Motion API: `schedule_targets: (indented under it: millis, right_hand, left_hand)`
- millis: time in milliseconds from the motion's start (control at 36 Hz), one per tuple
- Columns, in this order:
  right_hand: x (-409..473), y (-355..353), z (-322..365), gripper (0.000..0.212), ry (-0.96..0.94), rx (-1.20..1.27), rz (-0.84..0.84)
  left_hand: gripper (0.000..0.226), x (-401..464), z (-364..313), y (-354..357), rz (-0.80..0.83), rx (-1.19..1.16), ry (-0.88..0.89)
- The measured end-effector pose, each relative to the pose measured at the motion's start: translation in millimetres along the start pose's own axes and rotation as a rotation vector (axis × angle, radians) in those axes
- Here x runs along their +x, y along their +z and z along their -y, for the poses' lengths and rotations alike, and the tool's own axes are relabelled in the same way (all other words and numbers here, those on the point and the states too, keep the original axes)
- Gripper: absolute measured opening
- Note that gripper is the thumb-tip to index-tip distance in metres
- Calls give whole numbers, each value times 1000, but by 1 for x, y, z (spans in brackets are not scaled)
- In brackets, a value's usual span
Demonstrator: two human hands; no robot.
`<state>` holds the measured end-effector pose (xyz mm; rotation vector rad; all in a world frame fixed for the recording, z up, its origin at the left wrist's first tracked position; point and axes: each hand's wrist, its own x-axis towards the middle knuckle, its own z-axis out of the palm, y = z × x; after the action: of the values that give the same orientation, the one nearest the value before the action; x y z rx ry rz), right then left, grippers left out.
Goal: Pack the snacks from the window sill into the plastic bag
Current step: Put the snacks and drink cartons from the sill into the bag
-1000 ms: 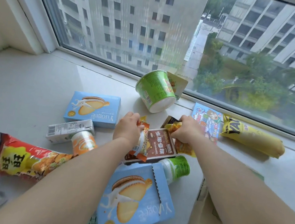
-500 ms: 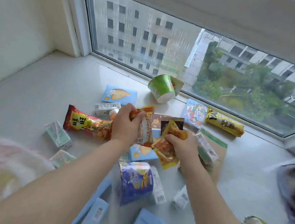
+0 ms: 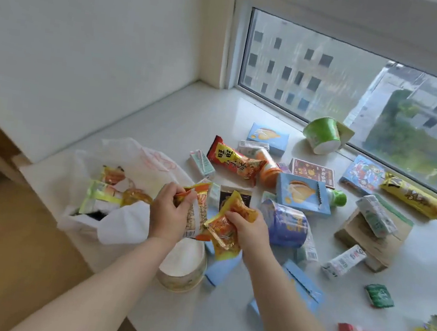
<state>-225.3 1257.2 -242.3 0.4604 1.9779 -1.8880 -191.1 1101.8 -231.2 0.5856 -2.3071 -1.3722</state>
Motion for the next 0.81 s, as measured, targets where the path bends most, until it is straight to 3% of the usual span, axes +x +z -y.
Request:
schedule_targets:
  millis: [139, 222, 361, 417, 500, 583, 667, 806]
  right_hand:
    - [2, 65, 18, 61, -105, 31, 45]
    - [9, 107, 29, 46, -151, 71, 60]
    - [43, 194, 30, 64, -229, -60, -66]
    - [52, 226, 26, 51, -268, -156, -96]
    - [60, 253, 9, 37, -337, -412, -37]
    - [57, 257, -14, 40, -225, -862, 236]
    - [56, 249, -29, 39, -95, -1296, 416]
    - [72, 237, -29, 45, -24, -1489, 243]
  left_hand:
    - [23, 43, 25, -63, -134, 5, 33]
    - [22, 79, 50, -98, -204, 32, 23]
    - [22, 139, 100, -142, -248, 49, -120]
    - [22, 159, 121, -153, -223, 73, -166]
    - [21, 179, 150, -159, -112, 134, -182]
    - [20, 186, 170, -155, 51, 219, -192]
    - [18, 187, 186, -146, 341, 331, -180]
    - [21, 183, 193, -120, 691, 525, 37]
